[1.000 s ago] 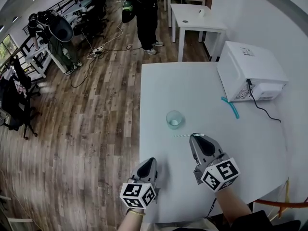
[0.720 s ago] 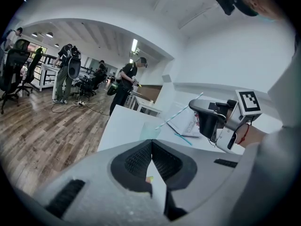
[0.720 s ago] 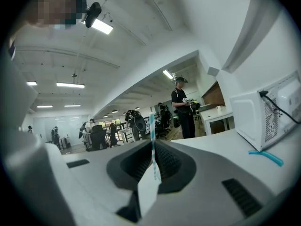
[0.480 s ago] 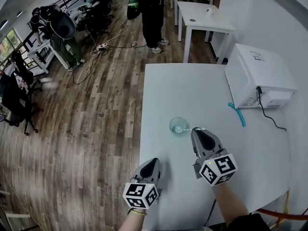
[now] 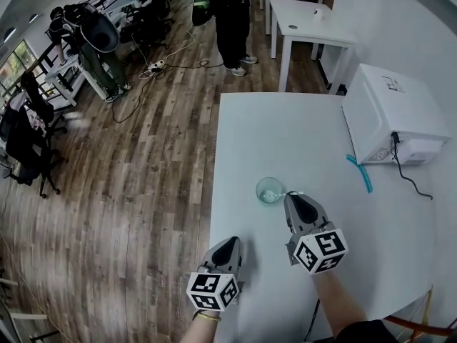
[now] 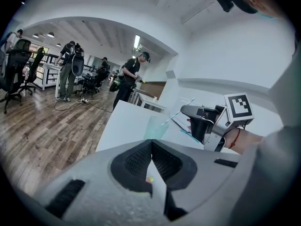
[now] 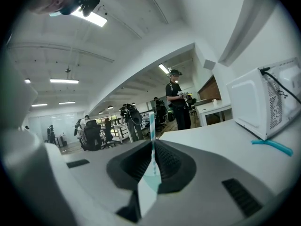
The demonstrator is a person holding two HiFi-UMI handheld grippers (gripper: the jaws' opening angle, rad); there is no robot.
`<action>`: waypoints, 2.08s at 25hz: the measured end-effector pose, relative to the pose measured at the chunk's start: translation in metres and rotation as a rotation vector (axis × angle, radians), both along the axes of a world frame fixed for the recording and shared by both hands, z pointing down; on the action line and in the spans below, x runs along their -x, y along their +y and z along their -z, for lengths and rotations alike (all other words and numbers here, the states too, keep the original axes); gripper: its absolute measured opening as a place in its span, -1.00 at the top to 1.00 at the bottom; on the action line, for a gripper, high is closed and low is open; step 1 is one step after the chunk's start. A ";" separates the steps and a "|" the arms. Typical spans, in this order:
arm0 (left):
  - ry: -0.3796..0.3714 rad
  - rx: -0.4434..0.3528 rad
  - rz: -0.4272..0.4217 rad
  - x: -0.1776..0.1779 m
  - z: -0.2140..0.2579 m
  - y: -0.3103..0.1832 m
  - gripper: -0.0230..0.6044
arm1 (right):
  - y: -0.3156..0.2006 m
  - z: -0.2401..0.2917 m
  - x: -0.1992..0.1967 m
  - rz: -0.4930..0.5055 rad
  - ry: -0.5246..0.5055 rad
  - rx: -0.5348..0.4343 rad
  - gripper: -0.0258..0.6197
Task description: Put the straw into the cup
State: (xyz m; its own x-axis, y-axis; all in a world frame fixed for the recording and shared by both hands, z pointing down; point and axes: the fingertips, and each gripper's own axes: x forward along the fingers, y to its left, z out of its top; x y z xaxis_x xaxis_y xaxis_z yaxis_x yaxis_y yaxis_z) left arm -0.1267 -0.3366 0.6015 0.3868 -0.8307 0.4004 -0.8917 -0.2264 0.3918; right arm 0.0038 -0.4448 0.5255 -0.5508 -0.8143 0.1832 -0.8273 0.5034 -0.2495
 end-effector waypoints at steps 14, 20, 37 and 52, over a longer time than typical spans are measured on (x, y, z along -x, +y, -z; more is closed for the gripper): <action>-0.002 0.033 -0.004 -0.001 -0.014 0.002 0.87 | -0.009 -0.033 0.008 -0.009 0.021 0.050 0.79; -0.001 0.030 -0.006 0.000 -0.012 0.006 0.86 | -0.007 -0.040 0.012 -0.001 0.036 0.078 0.79; -0.002 -0.002 -0.031 -0.001 0.006 0.017 0.87 | 0.015 -0.038 0.003 -0.041 0.059 0.091 0.30; 0.003 -0.042 -0.042 -0.006 0.034 0.040 0.87 | 0.070 0.007 0.002 -0.020 0.034 0.041 0.25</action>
State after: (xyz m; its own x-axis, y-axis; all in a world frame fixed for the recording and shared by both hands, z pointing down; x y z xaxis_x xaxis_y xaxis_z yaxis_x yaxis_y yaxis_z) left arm -0.1210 -0.2967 0.5673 0.4228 -0.8295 0.3649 -0.8801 -0.2799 0.3836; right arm 0.0015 -0.3750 0.5185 -0.5275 -0.8163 0.2353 -0.8453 0.4769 -0.2409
